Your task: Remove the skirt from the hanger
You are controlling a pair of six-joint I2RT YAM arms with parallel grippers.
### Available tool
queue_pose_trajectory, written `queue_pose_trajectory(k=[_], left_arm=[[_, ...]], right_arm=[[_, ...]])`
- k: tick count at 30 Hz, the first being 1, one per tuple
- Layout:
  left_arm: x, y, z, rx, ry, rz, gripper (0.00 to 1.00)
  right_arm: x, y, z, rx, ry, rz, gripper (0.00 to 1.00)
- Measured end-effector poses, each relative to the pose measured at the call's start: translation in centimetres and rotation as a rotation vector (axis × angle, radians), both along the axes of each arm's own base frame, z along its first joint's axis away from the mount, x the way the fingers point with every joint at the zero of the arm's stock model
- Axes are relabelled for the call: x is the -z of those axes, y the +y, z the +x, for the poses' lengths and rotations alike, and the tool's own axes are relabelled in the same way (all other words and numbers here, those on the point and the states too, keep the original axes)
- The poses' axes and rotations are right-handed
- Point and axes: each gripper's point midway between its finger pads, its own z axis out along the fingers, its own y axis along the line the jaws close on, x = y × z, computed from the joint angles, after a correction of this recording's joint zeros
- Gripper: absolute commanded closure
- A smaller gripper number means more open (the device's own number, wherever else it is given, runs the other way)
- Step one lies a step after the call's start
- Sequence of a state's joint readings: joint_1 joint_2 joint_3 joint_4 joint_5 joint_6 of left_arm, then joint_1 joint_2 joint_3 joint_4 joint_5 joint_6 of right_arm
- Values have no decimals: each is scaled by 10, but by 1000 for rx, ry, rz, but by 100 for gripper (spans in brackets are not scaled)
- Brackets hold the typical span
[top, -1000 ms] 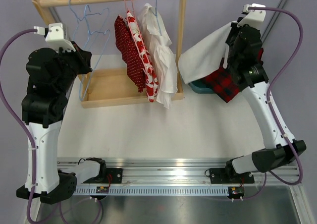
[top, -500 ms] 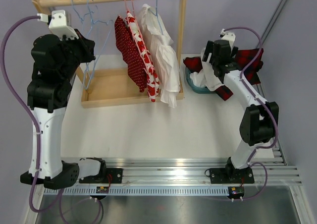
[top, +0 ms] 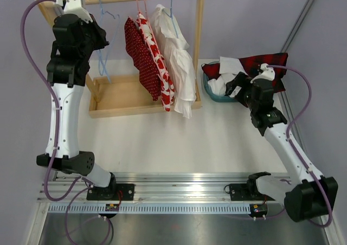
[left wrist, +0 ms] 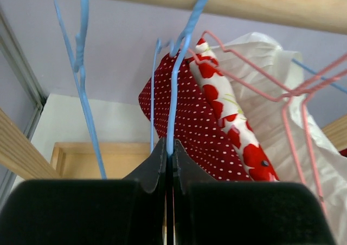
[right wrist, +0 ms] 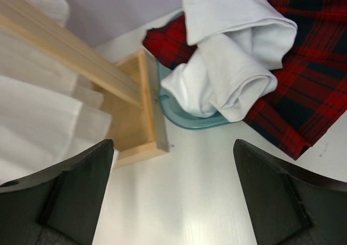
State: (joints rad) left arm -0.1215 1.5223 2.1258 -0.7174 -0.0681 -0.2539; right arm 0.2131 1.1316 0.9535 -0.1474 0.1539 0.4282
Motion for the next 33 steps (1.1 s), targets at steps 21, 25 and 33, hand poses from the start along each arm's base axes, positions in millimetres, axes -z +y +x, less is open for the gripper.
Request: queue_pose_trajectory(k=[21,25,33], left_arm=[[-22,-95,-49,311,-45,-87,33],[-13,-119,-39,345,-23,-95,35],[34,-127,-1,244,83,-97,40]], right_arm=[[-66,3,-73,-84,-162,98,1],[-66,1,-80,-84,-159,94,0],[-72,-4,-95,-88,-163,66,1]])
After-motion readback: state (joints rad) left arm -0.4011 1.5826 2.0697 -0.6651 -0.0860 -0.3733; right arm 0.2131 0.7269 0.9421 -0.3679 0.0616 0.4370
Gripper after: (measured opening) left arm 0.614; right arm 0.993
